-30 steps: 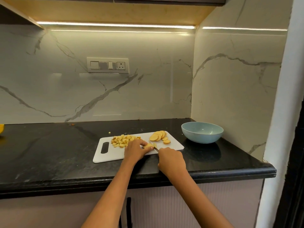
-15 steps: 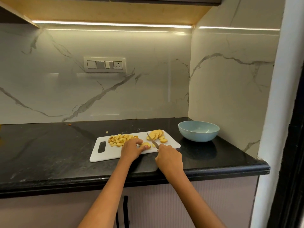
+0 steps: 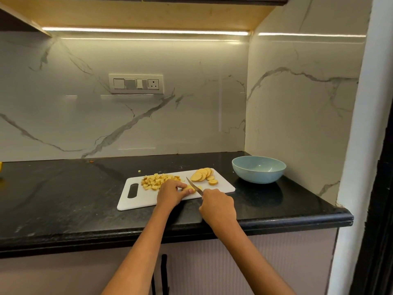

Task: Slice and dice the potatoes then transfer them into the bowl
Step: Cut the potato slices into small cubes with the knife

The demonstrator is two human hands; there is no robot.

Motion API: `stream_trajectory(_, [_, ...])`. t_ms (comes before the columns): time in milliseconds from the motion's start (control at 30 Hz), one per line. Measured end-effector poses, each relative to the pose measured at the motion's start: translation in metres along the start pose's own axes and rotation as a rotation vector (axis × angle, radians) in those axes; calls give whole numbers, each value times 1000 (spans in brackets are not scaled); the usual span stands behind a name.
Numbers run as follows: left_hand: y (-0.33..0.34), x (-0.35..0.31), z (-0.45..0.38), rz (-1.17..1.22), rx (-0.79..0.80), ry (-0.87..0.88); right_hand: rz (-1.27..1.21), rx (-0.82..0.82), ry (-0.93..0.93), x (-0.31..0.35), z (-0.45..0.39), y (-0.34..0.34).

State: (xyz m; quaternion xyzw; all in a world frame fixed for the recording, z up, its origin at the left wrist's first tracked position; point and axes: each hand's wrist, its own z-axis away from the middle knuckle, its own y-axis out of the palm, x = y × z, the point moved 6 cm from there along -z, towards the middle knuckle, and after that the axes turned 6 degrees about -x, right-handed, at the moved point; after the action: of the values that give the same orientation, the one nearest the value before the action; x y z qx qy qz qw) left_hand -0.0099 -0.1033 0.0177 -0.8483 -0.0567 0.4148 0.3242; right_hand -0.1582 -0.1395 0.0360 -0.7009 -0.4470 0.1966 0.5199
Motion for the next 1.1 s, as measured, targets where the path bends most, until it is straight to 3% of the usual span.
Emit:
stream_trajectory(567, [-2,0,2,-21,-1,14,124,-15,-101,15,3,-3])
stream_trajectory(800, [-3,3,0,19,-56,11,-48,6,60,-1,1,-1])
stream_trajectory(900, [-7,3,0,62,-117,0,-71,-3,62,-1,1,1])
stream_trajectory(1100, [-5,4,-1,37,-96,8,-57,-3,37,3,3,1])
